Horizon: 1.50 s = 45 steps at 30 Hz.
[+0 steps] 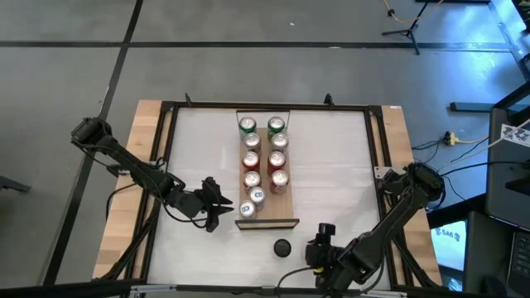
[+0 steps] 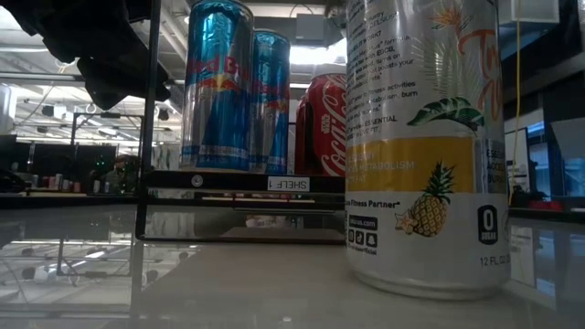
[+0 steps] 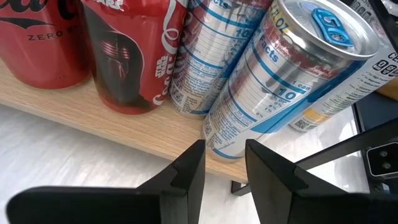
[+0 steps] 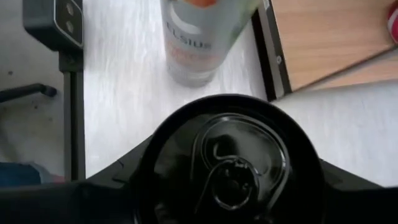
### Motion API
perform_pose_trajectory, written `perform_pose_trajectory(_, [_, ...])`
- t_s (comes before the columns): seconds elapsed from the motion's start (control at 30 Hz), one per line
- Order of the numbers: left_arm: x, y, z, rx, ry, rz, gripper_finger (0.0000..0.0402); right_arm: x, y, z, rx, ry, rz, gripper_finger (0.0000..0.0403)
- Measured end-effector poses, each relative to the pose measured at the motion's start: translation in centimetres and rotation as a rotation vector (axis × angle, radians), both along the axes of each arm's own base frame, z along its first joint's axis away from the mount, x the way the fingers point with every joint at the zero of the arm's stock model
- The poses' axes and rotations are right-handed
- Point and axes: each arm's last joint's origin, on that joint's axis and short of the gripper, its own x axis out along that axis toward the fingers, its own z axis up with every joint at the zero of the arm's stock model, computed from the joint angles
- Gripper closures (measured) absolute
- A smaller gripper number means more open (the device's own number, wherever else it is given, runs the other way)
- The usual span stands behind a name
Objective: Place canned beverage on shelf
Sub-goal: Put the right yellow soda can on the shelf aligned with the other blue soda can
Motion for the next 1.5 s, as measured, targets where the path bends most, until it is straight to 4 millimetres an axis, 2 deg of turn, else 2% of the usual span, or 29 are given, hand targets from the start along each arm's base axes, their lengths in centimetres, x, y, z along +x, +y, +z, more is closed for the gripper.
perform_pose_trajectory(0.2, [0.0,0.0,0.0,0.0,0.0,0.0,0.0296,-1.4,-1.5,2.6,-0.008,0.004,0.001,0.0153])
perform_pose_trajectory(0.37, [0.0,0.0,0.0,0.002,-0.001,0.003,0.0296,-2.5,-3.7,4.9,-0.049,0.017,0.024,0.0154])
perform_pose_trajectory(0.5, [0.0,0.0,0.0,0.002,-0.001,0.003,0.0296,-2.8,-6.3,7.0,-0.102,0.016,0.055,0.0155])
perform_pose_trajectory(0.63, [0.0,0.0,0.0,0.002,-0.001,0.004,0.0296,-2.4,-9.2,8.7,-0.161,-0.004,0.093,0.0153])
perform_pose_trajectory(0.77, [0.0,0.0,0.0,0.003,-0.001,0.004,0.0296,-1.1,-11.8,9.8,-0.21,-0.037,0.134,0.0153])
perform_pose_trajectory(0.97, [0.0,0.0,0.0,0.003,-0.001,0.004,0.0296,1.7,-14.3,10.2,-0.199,-0.087,0.229,0.0151])
perform_pose_trajectory(1.23, [0.0,0.0,0.0,0.003,-0.001,0.004,0.0296,4.1,-16.6,10.7,-0.123,-0.179,0.295,0.015])
perform_pose_trajectory(1.5, [0.0,0.1,-0.1,0.007,0.005,0.004,0.0296,6.6,-17.2,9.1,-0.098,-0.174,0.365,0.0149])
